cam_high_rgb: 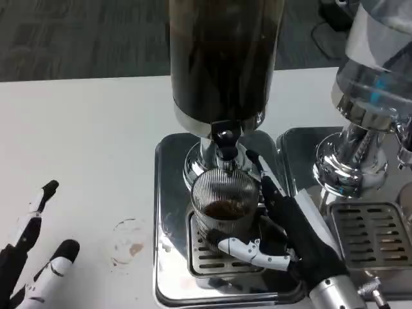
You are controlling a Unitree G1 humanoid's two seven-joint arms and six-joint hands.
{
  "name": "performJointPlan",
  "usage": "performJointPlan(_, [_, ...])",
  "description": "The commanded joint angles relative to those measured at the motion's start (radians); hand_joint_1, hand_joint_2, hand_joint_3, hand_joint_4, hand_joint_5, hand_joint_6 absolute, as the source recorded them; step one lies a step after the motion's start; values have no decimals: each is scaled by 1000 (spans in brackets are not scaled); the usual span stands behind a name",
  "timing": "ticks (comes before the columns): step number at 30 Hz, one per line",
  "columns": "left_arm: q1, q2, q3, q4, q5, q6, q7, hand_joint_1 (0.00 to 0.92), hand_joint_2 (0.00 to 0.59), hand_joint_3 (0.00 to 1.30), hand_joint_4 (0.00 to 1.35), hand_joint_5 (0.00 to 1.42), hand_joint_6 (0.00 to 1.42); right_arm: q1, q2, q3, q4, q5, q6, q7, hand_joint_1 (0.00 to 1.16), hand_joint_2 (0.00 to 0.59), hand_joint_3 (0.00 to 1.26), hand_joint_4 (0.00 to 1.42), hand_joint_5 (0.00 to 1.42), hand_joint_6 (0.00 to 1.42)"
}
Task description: Grasp the cup under the faucet to collect the drink, then remove the cup.
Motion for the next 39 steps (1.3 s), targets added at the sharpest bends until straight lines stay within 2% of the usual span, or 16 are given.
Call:
performJointPlan(1, [-1,11,-2,5,0,-3,18,0,211,0,0,0,0,-18,16,0,40,11,-2,3,827,120,21,184,337,461])
performJointPlan(11, [7,6,4,-1,-4,2,32,0,225,0,0,0,0,-56,42,-9,123,43,-24,9,894,121,85,234,418,571])
performJointPlan(26, [23,7,4,-14,-8,8,45,0,235,19,0,0,0,-65,51,-7,143,6,-52,-40,956,129,248,337,550,715])
performJointPlan(39, [18,1,1,-14,-9,14,48,0,237,36,0,0,0,-75,57,-22,169,-19,-100,-93,973,132,307,427,673,910])
